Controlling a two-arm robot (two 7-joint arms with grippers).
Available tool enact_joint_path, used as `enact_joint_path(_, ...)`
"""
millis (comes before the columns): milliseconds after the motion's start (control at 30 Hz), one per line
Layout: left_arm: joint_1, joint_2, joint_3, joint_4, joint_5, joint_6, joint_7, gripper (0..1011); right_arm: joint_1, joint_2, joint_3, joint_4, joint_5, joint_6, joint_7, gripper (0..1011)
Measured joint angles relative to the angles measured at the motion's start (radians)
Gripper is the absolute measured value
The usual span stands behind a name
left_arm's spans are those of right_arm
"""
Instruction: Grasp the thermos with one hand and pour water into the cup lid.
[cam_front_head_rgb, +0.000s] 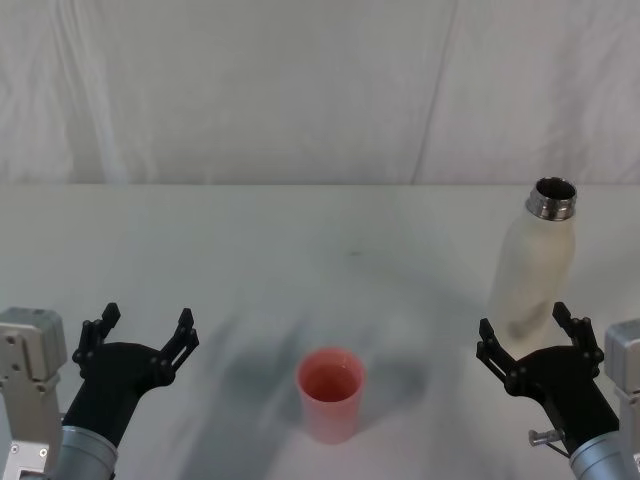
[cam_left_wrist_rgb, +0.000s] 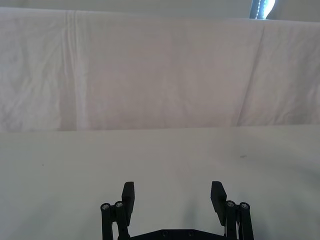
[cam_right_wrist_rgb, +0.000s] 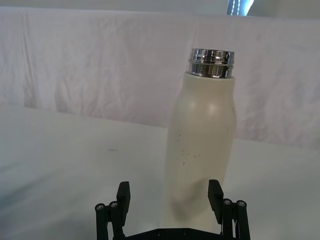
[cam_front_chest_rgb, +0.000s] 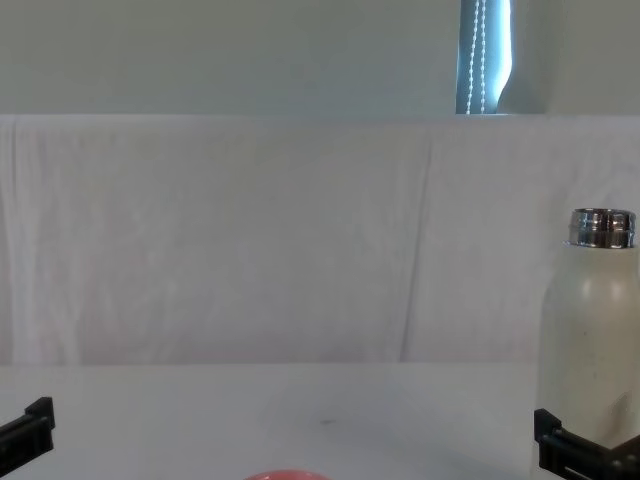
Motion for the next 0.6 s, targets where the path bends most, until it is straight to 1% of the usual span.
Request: enact_joint_path(600, 0.000, 0.000, 0.000, 0.000, 0.000, 0.000, 0.000, 1001, 0.000, 0.000, 0.000, 0.000, 0.000, 0.000, 0.000, 1003)
